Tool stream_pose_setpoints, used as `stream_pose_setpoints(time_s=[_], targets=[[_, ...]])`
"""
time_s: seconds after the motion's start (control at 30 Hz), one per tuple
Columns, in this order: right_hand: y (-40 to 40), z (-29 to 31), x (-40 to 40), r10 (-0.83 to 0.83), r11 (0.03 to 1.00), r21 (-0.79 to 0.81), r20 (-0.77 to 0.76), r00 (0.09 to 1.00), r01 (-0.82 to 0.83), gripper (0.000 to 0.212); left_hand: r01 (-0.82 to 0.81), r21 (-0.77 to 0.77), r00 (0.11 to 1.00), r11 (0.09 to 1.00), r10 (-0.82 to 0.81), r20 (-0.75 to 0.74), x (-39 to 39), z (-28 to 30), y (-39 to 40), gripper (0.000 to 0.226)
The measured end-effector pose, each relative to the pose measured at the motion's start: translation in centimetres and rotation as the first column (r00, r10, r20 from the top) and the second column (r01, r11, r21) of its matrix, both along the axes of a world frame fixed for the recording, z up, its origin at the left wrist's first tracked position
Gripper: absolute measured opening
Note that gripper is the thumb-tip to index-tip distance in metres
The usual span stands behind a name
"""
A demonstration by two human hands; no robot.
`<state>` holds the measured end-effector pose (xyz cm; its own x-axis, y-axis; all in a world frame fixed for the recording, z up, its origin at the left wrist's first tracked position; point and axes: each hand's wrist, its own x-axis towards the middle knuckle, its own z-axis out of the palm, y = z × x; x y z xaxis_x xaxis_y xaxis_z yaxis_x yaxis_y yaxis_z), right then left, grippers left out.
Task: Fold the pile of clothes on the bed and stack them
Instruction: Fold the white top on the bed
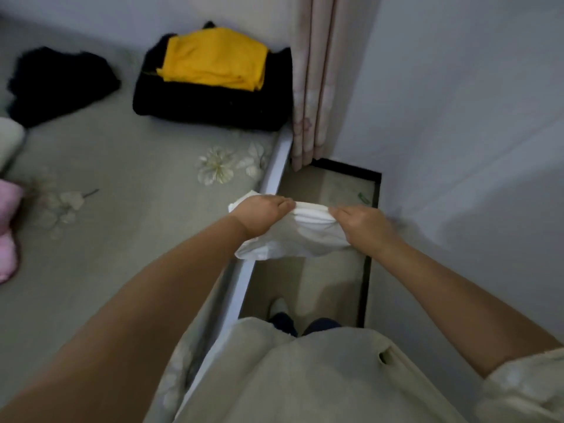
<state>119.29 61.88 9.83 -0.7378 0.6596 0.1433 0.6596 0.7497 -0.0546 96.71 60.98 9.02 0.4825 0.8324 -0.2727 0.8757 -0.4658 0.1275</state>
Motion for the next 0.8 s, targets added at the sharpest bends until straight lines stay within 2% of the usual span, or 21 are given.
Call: stream_pose_setpoints(time_s=[0.17,0.27,0.33,0.47,0.67,0.73,0.8], targets=[[13.6,7.6,-6.2,0.103,0.975,0.206,-0.107,0.989,-0.079,0.038,-0.158,0.209,0.985,0.965,0.168,-0.032,-6.7,7.7,11.5,0.055],[21.7,11.1,-11.1,0.18,0.97,0.185,-0.102,0.978,-0.159,0.022,-0.277,0.28,0.952,0.919,0.301,-0.049,-11.0,11.6,17.3,0.057],[27.3,12.8,-14.7,0.191,0.967,0.189,-0.092,0.977,-0.171,0.022,-0.365,0.323,0.918,0.873,0.396,-0.031,-13.7,13.7,20.8,0.058],[37.8,15.2,-22.6,0.273,0.946,0.186,-0.024,0.962,-0.264,0.03,-0.561,0.376,0.804,0.737,0.593,0.037,-18.7,16.6,26.5,0.056],[47.7,17.2,-35.7,0.517,0.834,0.243,-0.034,0.855,-0.495,0.02,-0.735,0.403,0.61,0.546,0.791,0.041,-26.9,17.9,32.1,0.051],[50.1,17.7,-40.1,0.588,0.77,0.32,-0.02,0.809,-0.552,0.012,-0.763,0.421,0.552,0.49,0.833,0.031,-30.1,17.9,34.0,0.048],[52.2,18.5,-43.7,0.676,0.694,0.387,-0.06,0.734,-0.607,0.018,-0.779,0.456,0.506,0.43,0.861,0.054,-32.8,18.2,36.4,0.044]])
